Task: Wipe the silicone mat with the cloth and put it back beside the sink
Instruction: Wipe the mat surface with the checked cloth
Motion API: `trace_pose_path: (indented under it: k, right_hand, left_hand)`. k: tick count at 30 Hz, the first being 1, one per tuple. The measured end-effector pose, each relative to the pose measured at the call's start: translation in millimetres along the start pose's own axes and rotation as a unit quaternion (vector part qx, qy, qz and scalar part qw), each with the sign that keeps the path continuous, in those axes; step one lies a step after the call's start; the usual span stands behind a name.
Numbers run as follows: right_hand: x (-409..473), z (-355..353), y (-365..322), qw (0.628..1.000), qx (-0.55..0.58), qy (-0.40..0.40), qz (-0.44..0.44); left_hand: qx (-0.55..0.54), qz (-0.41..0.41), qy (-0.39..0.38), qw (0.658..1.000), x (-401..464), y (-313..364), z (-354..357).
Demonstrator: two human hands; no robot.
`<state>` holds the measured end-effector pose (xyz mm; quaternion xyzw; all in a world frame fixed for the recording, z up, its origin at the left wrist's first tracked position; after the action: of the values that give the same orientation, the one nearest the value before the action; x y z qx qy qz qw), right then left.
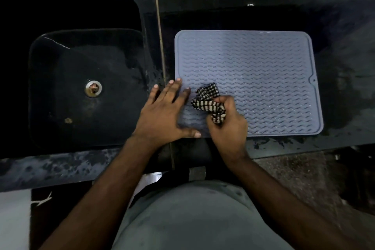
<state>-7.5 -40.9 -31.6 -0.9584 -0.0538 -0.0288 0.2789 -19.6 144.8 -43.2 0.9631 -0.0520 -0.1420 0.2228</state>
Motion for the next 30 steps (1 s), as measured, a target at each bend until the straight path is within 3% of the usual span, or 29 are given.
trace_pose_path:
  k: [5,8,20,22,26,30]
  right_hand:
    - [3.5,1.2,-3.6,0.999,-0.041,-0.012,0.009]
    - [2.7,4.4,-14.6,0.999,0.020,0.003,0.051]
    - [-13.3,34.0,-55.0,0.987,0.148,-0.029,0.054]
    - [-11.7,37.1,-53.9,0.974,0.199,-0.054,0.096]
    - [-11.3,35.8,-40.8,0.894,0.360,-0.118,0.239]
    - [-10.8,20.9,-30.7,0.901,0.368,-0.073,0.216]
  left_hand:
    - [0.019,0.009,-0.008,1.000,-9.1,-16.8,-5.9]
    - [0.024,0.009,-0.004,1.000,-6.8,-17.4,-3.9]
    - [-0.016,0.001,-0.008,1.000,-6.5,-19.3,-6.0]
    - [-0.024,0.007,-0.014,1.000,-7.7,-21.0,-6.8]
    - [-0.058,0.016,-0.023,0.998,-11.9,-24.0,-9.5]
    - [-0.075,0.012,-0.018,0.997,-17.2,-18.5,-11.2]
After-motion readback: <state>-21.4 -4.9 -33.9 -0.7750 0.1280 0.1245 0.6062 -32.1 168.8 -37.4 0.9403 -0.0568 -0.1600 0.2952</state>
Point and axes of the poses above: each hand's wrist, its own x-axis towards the middle knuckle, its own z-axis out of the palm, y = z × x, the point moved 2 cm from there along x, towards the middle knuckle, and after that the axes turned 12 degrees about -x, right-handed, at the moved point
